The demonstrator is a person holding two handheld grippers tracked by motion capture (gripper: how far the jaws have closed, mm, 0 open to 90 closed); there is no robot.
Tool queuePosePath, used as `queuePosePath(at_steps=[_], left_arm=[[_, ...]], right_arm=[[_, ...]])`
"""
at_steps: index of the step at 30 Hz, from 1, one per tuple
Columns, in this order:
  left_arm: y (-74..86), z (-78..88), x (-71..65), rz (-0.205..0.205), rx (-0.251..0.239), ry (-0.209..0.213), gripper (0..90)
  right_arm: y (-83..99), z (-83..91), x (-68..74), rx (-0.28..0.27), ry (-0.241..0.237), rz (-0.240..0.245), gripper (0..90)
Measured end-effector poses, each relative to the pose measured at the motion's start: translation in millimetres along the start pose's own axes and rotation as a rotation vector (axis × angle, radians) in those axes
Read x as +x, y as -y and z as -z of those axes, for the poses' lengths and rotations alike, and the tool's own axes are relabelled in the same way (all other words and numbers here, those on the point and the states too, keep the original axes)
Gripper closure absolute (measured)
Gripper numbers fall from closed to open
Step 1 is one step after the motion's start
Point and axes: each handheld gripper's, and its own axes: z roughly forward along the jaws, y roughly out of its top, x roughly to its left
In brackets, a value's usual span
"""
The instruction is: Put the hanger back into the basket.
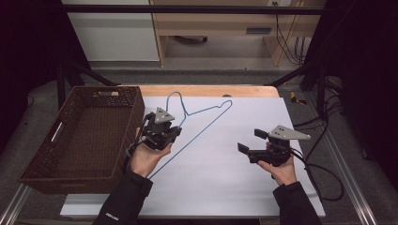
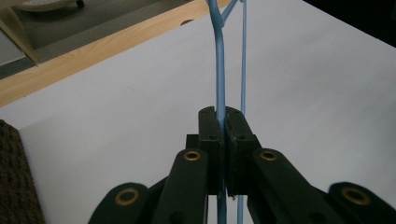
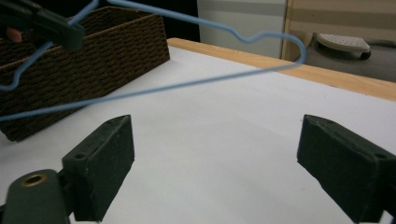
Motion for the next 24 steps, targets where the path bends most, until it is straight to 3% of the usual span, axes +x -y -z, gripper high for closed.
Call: queuePosePath(at_steps=[6,16,24], left_arm=[[-8.9,20.4,8.1,-0.033,-0.014,0.007,87.2],[-21.6,53.2,28.6,-0.085,-0.045,-0.004,87.2],[-22.4,74.2,53.2,-0.073,-0.029,-0.003,87.2]], right_arm=[[14.7,15.5,-4.3,0.008,0.024,-0.007,6.6],[20.4,24.8,-5.6,0.01,0.04,-0.009,5.2],[27.0,29.1,-6.4,0.031,0.04,-0.008,4.5]])
